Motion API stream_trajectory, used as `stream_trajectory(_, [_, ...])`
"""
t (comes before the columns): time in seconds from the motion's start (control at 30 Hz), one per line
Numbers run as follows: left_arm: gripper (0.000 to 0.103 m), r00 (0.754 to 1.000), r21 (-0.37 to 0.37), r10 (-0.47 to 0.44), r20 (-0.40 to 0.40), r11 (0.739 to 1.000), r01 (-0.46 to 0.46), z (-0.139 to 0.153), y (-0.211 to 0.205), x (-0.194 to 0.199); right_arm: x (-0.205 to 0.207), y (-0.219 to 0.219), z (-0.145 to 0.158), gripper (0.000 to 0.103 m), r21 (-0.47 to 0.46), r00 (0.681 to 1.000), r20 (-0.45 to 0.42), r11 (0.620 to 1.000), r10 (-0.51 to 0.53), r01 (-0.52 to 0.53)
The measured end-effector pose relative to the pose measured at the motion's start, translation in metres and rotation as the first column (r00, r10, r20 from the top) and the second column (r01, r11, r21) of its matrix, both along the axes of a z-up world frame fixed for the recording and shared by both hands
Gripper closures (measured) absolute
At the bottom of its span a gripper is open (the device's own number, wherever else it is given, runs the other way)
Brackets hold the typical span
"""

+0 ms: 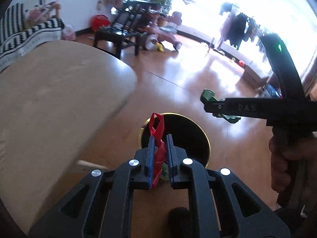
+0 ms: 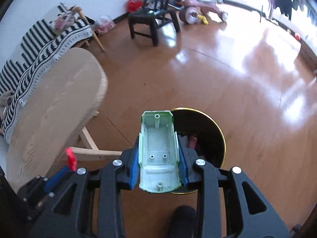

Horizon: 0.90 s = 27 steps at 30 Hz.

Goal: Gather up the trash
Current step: 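Carry the red ribbon and green toy car over the bin and open both tools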

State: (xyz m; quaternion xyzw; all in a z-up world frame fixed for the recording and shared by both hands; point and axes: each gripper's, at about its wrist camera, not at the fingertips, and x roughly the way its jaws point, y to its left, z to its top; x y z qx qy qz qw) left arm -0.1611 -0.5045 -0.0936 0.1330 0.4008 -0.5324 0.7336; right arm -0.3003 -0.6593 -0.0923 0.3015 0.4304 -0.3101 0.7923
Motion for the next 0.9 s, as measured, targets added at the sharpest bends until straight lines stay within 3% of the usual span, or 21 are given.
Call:
stream_trajectory(0.3, [0.092, 0.996, 0.058, -0.06, -0.059, 0.996, 0.063, -0.038, -0.049, -0.009, -0.003, -0.025, -0.015, 0.069, 0.047, 0.998, -0.016, 0.997, -0.056, 0.056])
stream_trajectory(0.67, [0.092, 0.991, 0.049, -0.1, -0.093, 0.993, 0.105, -0.044, -0.069, -0.001, -0.002, -0.031, -0.02, 0.069, 0.058, 0.995, -0.027, 0.993, -0.1, 0.102])
stream_trajectory(0.7, [0.092, 0.99, 0.051, -0.105, -0.093, 0.993, 0.11, -0.045, -0.071, -0.002, -0.003, -0.033, -0.02, 0.064, 0.061, 0.993, -0.029, 0.992, -0.113, 0.114])
stream_trajectory(0.73, [0.092, 0.99, 0.052, -0.109, -0.091, 0.992, 0.114, -0.046, -0.07, -0.002, -0.003, -0.031, -0.02, 0.047, 0.063, 0.992, -0.029, 0.991, -0.12, 0.122])
stream_trajectory(0.77, [0.09, 0.99, 0.052, -0.11, -0.091, 0.992, 0.115, -0.045, -0.07, -0.003, -0.004, -0.032, -0.019, 0.037, 0.059, 0.991, -0.026, 0.99, -0.131, 0.132])
stream_trajectory(0.8, [0.08, 0.99, 0.051, -0.109, -0.091, 0.992, 0.113, -0.045, -0.069, -0.003, -0.005, -0.031, -0.017, 0.03, 0.048, 0.99, -0.022, 0.989, -0.141, 0.142])
stream_trajectory(0.83, [0.072, 0.99, 0.048, -0.106, -0.092, 0.993, 0.111, -0.046, -0.069, -0.001, -0.006, -0.03, -0.015, 0.03, 0.037, 0.989, -0.018, 0.989, -0.146, 0.146])
stream_trajectory(0.9, [0.044, 0.991, 0.032, -0.095, -0.097, 0.995, 0.099, -0.045, -0.066, -0.001, -0.006, -0.029, -0.013, 0.03, 0.034, 0.989, -0.012, 0.988, -0.149, 0.149])
